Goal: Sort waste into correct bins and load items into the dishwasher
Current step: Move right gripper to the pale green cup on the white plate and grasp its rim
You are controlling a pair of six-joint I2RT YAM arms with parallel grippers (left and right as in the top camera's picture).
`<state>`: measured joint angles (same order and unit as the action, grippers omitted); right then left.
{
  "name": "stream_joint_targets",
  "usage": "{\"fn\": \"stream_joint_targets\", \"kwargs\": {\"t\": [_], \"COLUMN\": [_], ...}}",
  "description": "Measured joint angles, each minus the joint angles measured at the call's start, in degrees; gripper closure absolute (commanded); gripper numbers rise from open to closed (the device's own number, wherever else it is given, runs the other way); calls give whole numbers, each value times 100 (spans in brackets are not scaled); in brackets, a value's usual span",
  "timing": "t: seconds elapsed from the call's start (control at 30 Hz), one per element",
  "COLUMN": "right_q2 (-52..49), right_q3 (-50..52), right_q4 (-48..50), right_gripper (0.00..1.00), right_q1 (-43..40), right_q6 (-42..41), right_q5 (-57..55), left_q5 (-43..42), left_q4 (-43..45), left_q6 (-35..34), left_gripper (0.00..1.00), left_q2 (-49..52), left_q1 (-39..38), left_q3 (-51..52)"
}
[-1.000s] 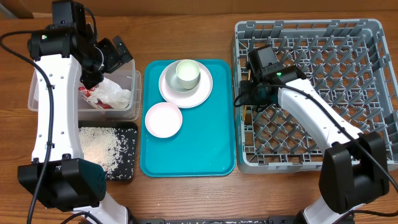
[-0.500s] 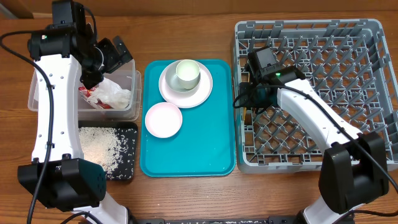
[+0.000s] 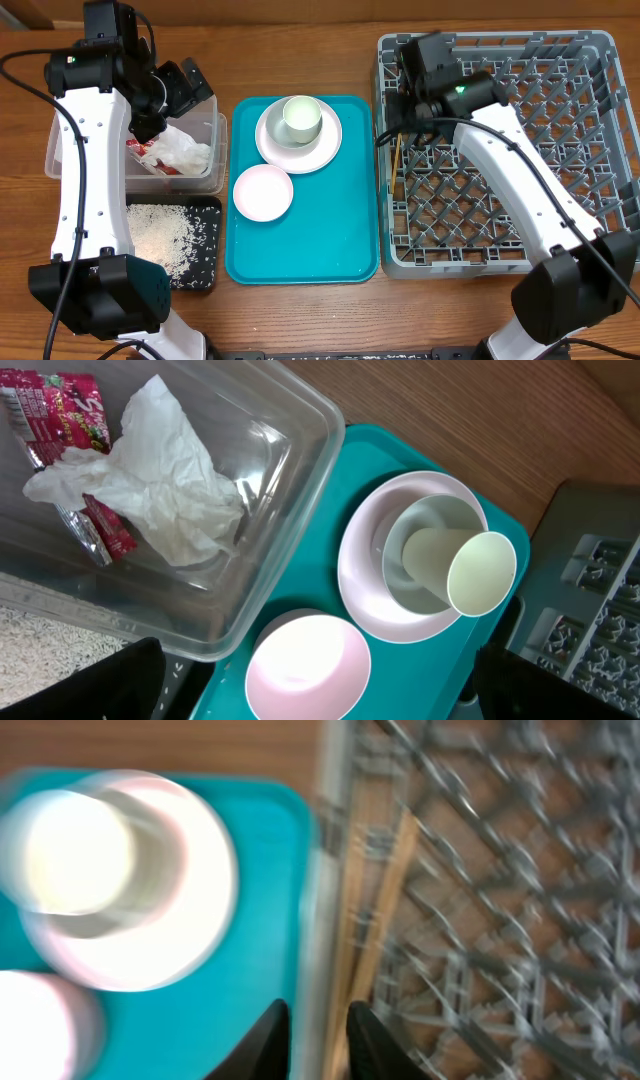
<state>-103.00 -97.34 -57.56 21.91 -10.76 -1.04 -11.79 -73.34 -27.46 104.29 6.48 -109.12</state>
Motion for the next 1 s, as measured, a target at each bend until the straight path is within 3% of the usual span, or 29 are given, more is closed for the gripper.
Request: {"fn": "stream_joint_targets", "kwargs": {"t": [0.23, 0.5, 1.0], "right_q2": [28, -289, -1600], "right_q3": [-149, -144, -129], "right_q4": [514, 1274, 2809], "right_gripper": [54, 53, 44], "right_q1": [817, 1733, 1784], "right_q6": [745, 1845, 2542], "right_q5": [745, 975, 756], "left_q5": [0, 0, 0], "left_q4": [2, 2, 2], "left_q6": [0, 2, 0], "left_gripper": [0, 0, 0], "left_q2": [0, 0, 0], "left_q1": [0, 0, 0], "left_q3": [0, 0, 0]}}
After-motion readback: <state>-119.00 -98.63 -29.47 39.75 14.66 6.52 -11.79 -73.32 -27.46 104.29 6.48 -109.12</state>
